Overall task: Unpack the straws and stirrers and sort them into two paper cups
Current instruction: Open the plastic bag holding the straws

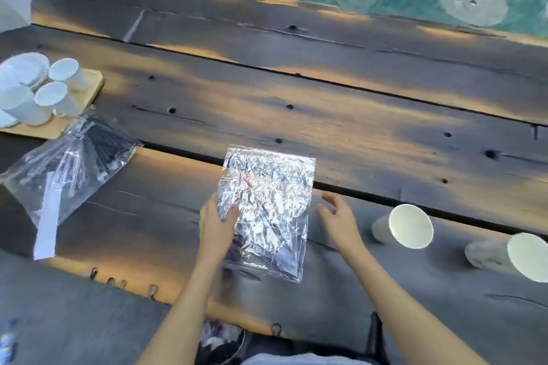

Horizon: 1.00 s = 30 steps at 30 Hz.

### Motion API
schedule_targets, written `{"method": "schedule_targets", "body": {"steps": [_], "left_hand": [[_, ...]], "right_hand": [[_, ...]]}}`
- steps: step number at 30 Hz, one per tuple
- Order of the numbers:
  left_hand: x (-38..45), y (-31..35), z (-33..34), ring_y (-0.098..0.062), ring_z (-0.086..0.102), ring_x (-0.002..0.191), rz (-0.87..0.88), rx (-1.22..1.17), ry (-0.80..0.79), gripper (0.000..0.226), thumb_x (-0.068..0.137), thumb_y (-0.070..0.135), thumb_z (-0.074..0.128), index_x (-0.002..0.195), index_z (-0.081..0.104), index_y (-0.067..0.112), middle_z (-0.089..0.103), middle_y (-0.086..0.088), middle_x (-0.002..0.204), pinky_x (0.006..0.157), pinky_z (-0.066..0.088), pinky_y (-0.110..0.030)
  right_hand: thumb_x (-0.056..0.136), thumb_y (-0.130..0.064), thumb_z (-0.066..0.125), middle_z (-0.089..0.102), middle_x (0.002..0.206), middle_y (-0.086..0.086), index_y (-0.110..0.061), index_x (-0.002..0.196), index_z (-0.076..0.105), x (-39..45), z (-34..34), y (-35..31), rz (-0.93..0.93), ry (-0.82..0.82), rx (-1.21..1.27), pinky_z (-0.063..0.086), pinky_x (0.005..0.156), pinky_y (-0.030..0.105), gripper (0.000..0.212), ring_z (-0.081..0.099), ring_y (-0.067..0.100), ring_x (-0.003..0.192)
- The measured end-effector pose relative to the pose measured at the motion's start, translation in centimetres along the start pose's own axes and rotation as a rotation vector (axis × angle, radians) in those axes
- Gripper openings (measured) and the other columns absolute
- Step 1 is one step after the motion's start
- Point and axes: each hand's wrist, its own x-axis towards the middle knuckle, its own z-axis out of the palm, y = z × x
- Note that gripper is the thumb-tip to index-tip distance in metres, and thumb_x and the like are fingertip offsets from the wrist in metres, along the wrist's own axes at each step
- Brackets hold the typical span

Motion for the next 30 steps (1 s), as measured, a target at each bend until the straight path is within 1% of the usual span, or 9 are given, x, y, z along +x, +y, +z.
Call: {"method": "schedule_targets", "body": {"steps": [5, 7, 10, 15, 19, 21, 23, 25, 30], "left_hand": [[6.1, -0.4, 0.5, -0.032, 0.052, 0.118, -0.13, 0.035, -0.017, 0.037, 0.098, 0.033, 0.054, 0.13, 0.048, 0.014, 0.052, -0.01, 0.122, 0.093, 0.041, -0.039], [8.1, -0.1, 1.1, -0.031, 0.053, 0.118, -0.181, 0.029, -0.011, 0.044, 0.096, 0.037, 0.054, 0.131, 0.048, 0.011, 0.056, -0.01, 0.125, 0.099, 0.044, -0.044], [10.9, 0.5, 1.8, -0.032, 0.051, 0.112, -0.185, 0.041, 0.045, 0.025, 0.094, 0.034, 0.054, 0.109, 0.054, 0.014, 0.06, -0.008, 0.107, 0.097, 0.044, -0.047], [14.6, 2.0, 2.8, -0.027, 0.041, 0.119, -0.177, 0.111, 0.072, 0.042, 0.093, 0.025, 0.056, 0.135, 0.049, 0.019, 0.06, -0.001, 0.116, 0.102, 0.031, -0.044], [16.8, 2.4, 3.0, -0.025, 0.042, 0.122, -0.26, 0.129, 0.148, 0.037, 0.093, 0.019, 0.062, 0.129, 0.055, 0.021, 0.068, 0.003, 0.111, 0.102, 0.026, -0.043], [17.3, 2.8, 2.9, -0.024, 0.051, 0.113, -0.286, 0.113, 0.138, 0.035, 0.09, 0.018, 0.067, 0.124, 0.058, 0.02, 0.068, 0.001, 0.106, 0.103, 0.033, -0.042], [17.6, 3.0, 2.4, -0.02, 0.061, 0.088, -0.327, -0.01, 0.076, 0.027, 0.087, 0.014, 0.07, 0.114, 0.063, 0.015, 0.066, -0.001, 0.101, 0.086, 0.051, -0.03], [17.2, 3.4, 1.6, -0.019, 0.061, 0.071, -0.317, -0.18, -0.011, 0.016, 0.087, 0.008, 0.069, 0.102, 0.067, 0.005, 0.066, -0.005, 0.087, 0.067, 0.053, -0.026], [13.3, 5.1, -0.9, -0.013, 0.059, 0.07, -0.191, -0.34, -0.096, 0.007, 0.088, 0.004, 0.067, 0.088, 0.067, 0.012, 0.066, -0.002, 0.076, 0.064, 0.048, -0.022]], "right_hand": [[0.097, -0.014, 0.054, 0.056, 0.131, 0.007, -0.007, 0.137, 0.048, 4.1, 1.8, -0.3, 0.151, 0.042, 0.041, 0.04, 0.097, 0.032, 0.04, 0.051, 0.016, 0.11], [0.097, -0.012, 0.054, 0.054, 0.12, 0.005, -0.005, 0.135, 0.047, 5.9, 2.3, -0.5, 0.204, 0.056, 0.041, 0.038, 0.091, 0.029, 0.039, 0.05, 0.017, 0.105], [0.095, -0.012, 0.056, 0.055, 0.111, 0.005, -0.005, 0.126, 0.051, 8.8, 2.8, -1.0, 0.24, 0.079, 0.023, 0.038, 0.084, 0.031, 0.032, 0.052, 0.021, 0.098], [0.083, -0.006, 0.065, 0.068, 0.087, 0.008, -0.009, 0.103, 0.058, 12.9, 4.0, -0.9, 0.371, 0.134, 0.206, 0.046, 0.068, 0.037, 0.021, 0.059, 0.021, 0.074], [0.078, -0.007, 0.065, 0.068, 0.086, 0.007, -0.014, 0.092, 0.061, 13.7, 4.7, -0.7, 0.369, 0.177, 0.165, 0.046, 0.06, 0.029, 0.015, 0.06, 0.019, 0.07], [0.083, -0.002, 0.064, 0.063, 0.078, 0.003, -0.013, 0.084, 0.061, 13.3, 4.5, -1.0, 0.342, 0.175, 0.16, 0.043, 0.056, 0.025, 0.011, 0.057, 0.014, 0.066], [0.087, 0.0, 0.061, 0.06, 0.07, 0.0, -0.015, 0.072, 0.061, 13.0, 4.0, -1.0, 0.292, 0.136, 0.143, 0.041, 0.058, 0.024, 0.02, 0.053, 0.014, 0.066], [0.091, 0.0, 0.055, 0.056, 0.066, 0.001, -0.015, 0.068, 0.059, 12.6, 3.2, -1.2, 0.274, 0.088, 0.228, 0.038, 0.056, 0.025, 0.027, 0.048, 0.015, 0.062], [0.101, -0.007, 0.047, 0.062, 0.071, 0.005, -0.01, 0.082, 0.055, 10.5, 0.0, -2.9, 0.283, 0.054, 0.438, 0.05, 0.049, 0.017, 0.02, 0.059, 0.011, 0.055]]}}
